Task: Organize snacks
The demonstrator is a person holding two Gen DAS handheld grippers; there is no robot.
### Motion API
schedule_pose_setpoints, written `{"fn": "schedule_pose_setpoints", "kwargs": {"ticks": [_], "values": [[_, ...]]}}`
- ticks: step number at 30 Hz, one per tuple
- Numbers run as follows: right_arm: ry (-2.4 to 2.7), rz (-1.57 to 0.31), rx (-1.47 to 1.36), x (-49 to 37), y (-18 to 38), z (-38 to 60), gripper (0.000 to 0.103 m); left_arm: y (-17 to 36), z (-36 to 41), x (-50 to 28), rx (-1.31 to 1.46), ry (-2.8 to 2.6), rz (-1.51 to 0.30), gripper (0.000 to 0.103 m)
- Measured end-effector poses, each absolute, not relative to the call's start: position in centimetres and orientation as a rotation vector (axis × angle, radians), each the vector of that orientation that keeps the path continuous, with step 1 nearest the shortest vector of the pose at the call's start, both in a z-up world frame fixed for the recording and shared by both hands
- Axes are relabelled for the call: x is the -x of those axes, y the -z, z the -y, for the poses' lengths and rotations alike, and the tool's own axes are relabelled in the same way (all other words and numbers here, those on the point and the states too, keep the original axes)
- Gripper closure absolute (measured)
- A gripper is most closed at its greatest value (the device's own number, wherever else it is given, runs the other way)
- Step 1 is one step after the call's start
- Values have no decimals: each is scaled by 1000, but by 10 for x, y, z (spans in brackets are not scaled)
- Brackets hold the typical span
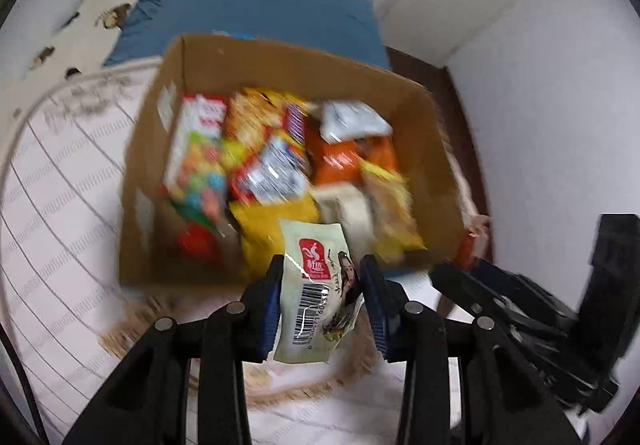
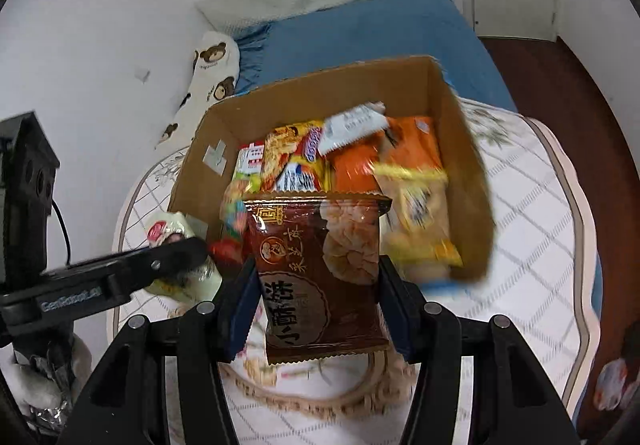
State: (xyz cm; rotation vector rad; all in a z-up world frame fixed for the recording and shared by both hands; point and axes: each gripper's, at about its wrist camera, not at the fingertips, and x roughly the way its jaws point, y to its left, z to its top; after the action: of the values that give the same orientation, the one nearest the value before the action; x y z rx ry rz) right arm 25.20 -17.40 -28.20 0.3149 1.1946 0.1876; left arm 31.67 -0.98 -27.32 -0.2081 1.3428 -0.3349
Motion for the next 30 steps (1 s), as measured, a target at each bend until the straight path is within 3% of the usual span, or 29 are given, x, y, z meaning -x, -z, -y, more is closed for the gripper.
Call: {"fn": "schedule_pose_setpoints", "kwargs": {"ticks": [3, 4, 5, 7, 11, 12, 19, 30], "values": [[-180, -1276, -306, -292, 304, 165, 40, 301, 1, -346, 146, 255, -1409, 59], [-174, -1315, -308, -303, 314, 164, 36, 313, -1, -351, 123, 230, -1430, 58], [-168, -1345, -307, -309, 322, 163, 25, 326, 3, -352, 109, 214, -1442, 56], [-148, -1383, -290, -319, 334, 163, 13, 348, 5, -358, 74, 175, -1464, 43], [-80, -1406, -203, -327, 349, 169, 8, 362, 8, -363, 50, 172, -1456, 15], [-67, -1410, -200, -329, 351, 171, 8, 366, 8, -363, 45, 170, -1458, 12], [-2, -1390, -157, -328, 350, 189, 7, 374, 15, -356, 1, 174, -1444, 12], [-2, -1249, -129, -283, 293, 181, 7, 303, 3, -316, 26, 150, -1266, 12]]}}
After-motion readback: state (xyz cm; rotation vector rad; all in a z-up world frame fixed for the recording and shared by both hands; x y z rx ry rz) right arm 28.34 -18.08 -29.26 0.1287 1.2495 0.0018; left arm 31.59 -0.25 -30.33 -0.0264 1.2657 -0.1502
